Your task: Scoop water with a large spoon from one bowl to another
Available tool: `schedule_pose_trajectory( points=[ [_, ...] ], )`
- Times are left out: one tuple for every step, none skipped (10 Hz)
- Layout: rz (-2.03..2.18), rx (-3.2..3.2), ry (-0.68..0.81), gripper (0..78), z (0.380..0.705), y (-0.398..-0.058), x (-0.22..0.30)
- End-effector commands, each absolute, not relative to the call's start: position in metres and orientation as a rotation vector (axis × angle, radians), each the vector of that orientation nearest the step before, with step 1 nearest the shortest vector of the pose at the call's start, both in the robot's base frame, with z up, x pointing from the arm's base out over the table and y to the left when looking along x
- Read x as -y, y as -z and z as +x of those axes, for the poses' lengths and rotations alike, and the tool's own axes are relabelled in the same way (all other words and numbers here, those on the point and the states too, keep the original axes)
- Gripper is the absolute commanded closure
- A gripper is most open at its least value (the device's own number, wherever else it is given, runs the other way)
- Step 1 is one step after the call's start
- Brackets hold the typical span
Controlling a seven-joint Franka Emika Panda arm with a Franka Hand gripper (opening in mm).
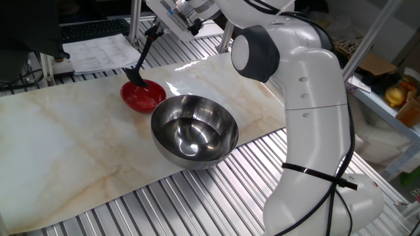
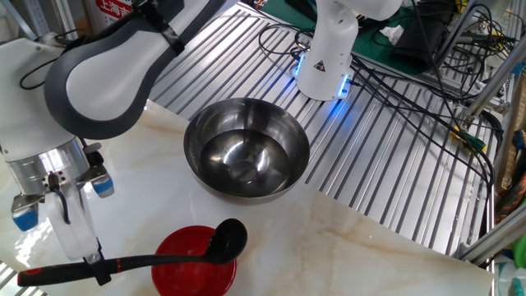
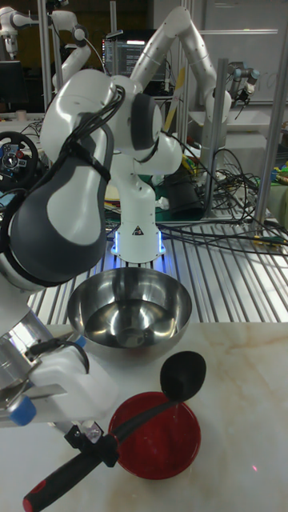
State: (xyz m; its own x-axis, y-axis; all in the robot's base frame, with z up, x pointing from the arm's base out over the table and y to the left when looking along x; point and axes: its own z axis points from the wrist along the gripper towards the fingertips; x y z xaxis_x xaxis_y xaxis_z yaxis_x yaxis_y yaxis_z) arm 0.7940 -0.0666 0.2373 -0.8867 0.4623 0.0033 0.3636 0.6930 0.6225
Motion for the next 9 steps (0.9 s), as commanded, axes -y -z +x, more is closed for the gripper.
schedule_pose_trajectory(
  points=[
    [0.680, -2.712, -1.100, 76.4, 0.7974, -0.2445, 0.0666],
    [0.679, -2.711, -1.113, 76.4, 0.7977, -0.2447, 0.0666],
    [0.681, -2.709, -1.128, 76.4, 0.7980, -0.2448, 0.0666],
    [0.683, -2.704, -1.149, 76.4, 0.7982, -0.2449, 0.0666],
    [0.684, -2.702, -1.157, 76.4, 0.7984, -0.2451, 0.0666],
    [0.684, -2.702, -1.158, 76.4, 0.7985, -0.2451, 0.0666],
    [0.685, -2.700, -1.170, 76.4, 0.7986, -0.2451, 0.0666],
    [0.686, -2.696, -1.183, 76.4, 0.7987, -0.2452, 0.0667],
    [0.685, -2.698, -1.182, 76.4, 0.7988, -0.2452, 0.0667]
  ],
)
